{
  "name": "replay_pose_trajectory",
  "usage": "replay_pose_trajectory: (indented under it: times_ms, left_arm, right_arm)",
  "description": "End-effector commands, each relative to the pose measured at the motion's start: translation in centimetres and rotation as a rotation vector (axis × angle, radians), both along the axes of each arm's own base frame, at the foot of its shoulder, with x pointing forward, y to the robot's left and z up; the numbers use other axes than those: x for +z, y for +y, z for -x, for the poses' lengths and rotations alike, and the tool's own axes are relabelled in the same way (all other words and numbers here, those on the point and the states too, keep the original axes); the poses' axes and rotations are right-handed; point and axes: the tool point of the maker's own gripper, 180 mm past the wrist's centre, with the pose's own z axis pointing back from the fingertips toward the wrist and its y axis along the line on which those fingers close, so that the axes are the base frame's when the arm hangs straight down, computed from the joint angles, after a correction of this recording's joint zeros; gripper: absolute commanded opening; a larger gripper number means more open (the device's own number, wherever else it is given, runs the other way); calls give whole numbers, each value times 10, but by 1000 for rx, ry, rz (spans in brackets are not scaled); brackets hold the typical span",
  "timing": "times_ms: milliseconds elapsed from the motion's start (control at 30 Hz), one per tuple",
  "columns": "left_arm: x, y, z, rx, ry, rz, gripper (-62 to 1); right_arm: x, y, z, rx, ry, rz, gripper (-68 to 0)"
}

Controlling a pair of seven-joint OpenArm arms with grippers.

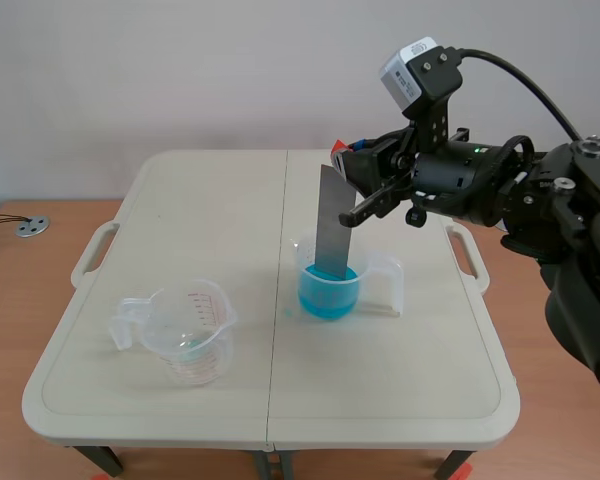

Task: Hold the metal plate by the orange handle, dip it into the blue solution, take it out and point at it, then put the plate back in the beaker on the left.
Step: 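Hold the plate still in the solution, then raise the plate and point at it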

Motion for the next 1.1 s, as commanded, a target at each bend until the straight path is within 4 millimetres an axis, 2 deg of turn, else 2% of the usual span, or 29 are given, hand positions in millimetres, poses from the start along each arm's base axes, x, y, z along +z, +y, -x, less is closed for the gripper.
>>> replay_pose_trajectory:
  times_ms: [0,267,800,933,1067]
  left_arm:
    - [2,-4,-3,-1,-13,17,-597]
    - [3,-4,-6,-1,-20,17,-597]
    - [7,-6,-22,-17,-64,26,-597]
    - [13,-7,-39,-23,-113,25,-597]
    - [22,-10,-66,-49,-188,27,-597]
  right_arm:
    - [20,1,-2,10,-46,-21,-662]
    - [41,5,2,22,-72,-25,-662]
    - [84,16,31,59,-157,-23,-662]
    - [97,18,38,63,-197,-19,-662]
    - [111,18,41,67,-233,-28,-662]
